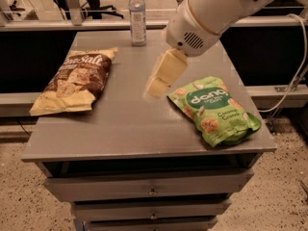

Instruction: Pick brown chip bag

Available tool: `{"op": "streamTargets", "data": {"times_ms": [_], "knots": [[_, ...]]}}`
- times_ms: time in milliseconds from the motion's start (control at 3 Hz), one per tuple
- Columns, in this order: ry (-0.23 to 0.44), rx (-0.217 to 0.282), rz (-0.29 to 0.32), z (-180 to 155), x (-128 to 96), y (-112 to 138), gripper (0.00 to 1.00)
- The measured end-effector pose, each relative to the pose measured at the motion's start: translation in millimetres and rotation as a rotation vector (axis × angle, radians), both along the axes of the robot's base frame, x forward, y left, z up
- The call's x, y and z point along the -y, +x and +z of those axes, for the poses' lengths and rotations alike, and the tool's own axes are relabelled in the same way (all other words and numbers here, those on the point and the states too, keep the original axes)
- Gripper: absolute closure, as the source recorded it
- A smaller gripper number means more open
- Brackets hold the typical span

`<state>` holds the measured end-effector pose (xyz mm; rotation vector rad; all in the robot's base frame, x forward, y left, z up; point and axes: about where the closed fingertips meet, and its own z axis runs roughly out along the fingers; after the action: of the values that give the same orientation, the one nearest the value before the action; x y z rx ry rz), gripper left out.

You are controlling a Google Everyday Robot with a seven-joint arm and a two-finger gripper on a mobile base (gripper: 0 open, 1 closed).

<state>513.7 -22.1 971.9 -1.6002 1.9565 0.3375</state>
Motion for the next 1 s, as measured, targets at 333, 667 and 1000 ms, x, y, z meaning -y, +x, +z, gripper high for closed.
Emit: {"op": "streamTargets", "data": {"times_ms": [333, 667, 1000], "knots": [[0.106, -0.017, 0.014, -22, -51, 12, 0.00], [0.201, -0.025, 0.024, -36, -108, 29, 0.00], [0.286, -0.053, 0.029, -47, -170, 41, 0.00]]}}
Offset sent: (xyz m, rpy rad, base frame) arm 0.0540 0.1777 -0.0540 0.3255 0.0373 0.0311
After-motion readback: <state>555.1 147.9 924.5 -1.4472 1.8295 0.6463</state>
